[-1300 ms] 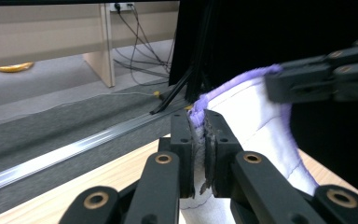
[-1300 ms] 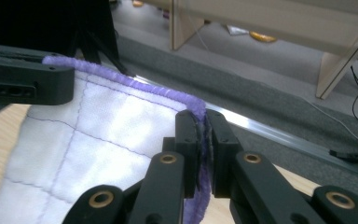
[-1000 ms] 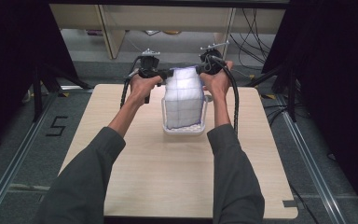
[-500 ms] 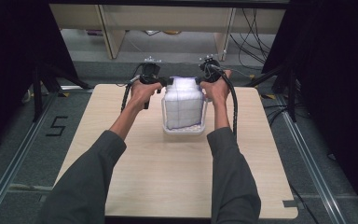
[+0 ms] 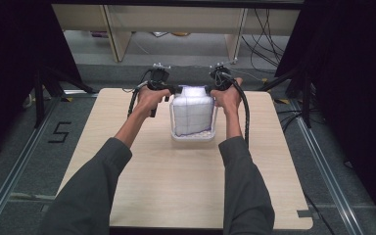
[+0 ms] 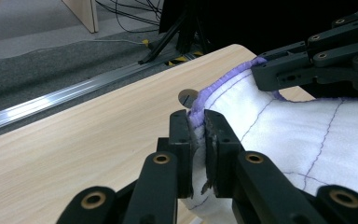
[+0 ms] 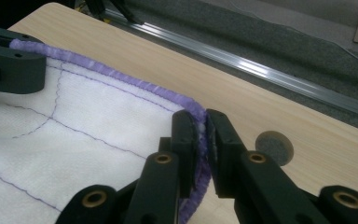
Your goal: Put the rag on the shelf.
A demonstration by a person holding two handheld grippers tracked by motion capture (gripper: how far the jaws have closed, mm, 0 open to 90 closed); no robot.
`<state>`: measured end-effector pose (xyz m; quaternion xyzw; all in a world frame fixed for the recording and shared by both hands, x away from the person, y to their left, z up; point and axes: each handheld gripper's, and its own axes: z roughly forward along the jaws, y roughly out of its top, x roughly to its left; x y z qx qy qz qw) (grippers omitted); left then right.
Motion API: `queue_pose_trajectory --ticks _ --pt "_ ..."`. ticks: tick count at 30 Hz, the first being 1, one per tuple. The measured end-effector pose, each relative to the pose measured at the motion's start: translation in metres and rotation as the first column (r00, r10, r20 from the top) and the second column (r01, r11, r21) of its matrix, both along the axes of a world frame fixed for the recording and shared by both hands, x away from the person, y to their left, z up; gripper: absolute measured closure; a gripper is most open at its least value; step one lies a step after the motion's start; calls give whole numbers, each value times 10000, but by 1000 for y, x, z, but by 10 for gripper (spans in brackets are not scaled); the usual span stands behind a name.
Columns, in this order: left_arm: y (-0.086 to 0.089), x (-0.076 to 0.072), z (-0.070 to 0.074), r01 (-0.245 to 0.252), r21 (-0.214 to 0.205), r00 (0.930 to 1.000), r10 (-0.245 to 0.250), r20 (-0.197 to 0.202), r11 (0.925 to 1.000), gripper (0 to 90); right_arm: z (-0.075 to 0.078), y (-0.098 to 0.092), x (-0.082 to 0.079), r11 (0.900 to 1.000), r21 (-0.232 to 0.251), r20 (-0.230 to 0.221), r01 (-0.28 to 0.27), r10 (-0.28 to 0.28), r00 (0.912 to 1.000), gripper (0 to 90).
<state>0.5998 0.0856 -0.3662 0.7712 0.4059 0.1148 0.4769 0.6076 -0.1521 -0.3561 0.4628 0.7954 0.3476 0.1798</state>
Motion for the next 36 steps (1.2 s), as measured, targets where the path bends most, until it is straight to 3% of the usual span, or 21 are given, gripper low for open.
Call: queue_pose_trajectory --ticks 4,5,6,8,11,12,17,23,25,27,28,32,34,36 --pt "4 -1 1 -38 -298 9999 35 -111 9995 717 0 -2 1 9999 -97 63 123 -123 9999 725" --pt "6 -1 2 -53 -389 9999 49 -93 9992 708 2 -2 -1 9993 91 -183 369 -368 9992 711" --pt "7 -1 3 -85 -451 9999 81 -94 9989 699 2 -3 -1 9992 169 -56 351 -350 9994 697" --pt "11 -2 5 -120 -284 9999 117 -122 9995 669 6 -6 -2 9994 161 -3 317 -317 9995 689" --pt "15 -4 8 -196 -453 9997 191 -120 9988 639 10 -10 -4 9991 205 176 365 -369 9992 671" --pt "17 -5 9 -239 -492 9997 234 -113 9985 636 11 -10 -6 9983 326 54 477 -479 9988 664" --pt "20 -8 13 -157 -461 9998 152 -107 9988 577 18 -16 -9 9970 463 300 616 -630 9976 634" --pt "24 -16 17 -224 -16 9997 224 -25 9997 481 26 -25 -15 9982 386 671 452 -477 9966 590" --pt "25 -19 18 -372 -79 9993 372 -70 9993 442 29 -25 -19 9976 471 492 498 -522 9974 567" --pt "28 -23 19 -317 120 9995 318 -23 9994 403 31 -25 -20 9979 525 625 375 -407 9972 533" --pt "30 -25 20 -314 133 9995 314 14 9994 387 33 -24 -23 9966 660 458 489 -519 9976 521" --pt "38 -34 24 -470 -143 9989 470 46 9988 362 40 -23 -31 9979 621 630 164 -203 9978 480" --pt "43 -38 25 -550 7 9982 550 232 9985 359 42 -23 -35 9978 659 694 97 -143 9975 475" --pt "47 -41 25 -545 -134 9982 548 238 9984 354 44 -23 -40 9967 805 677 45 -100 9977 466"
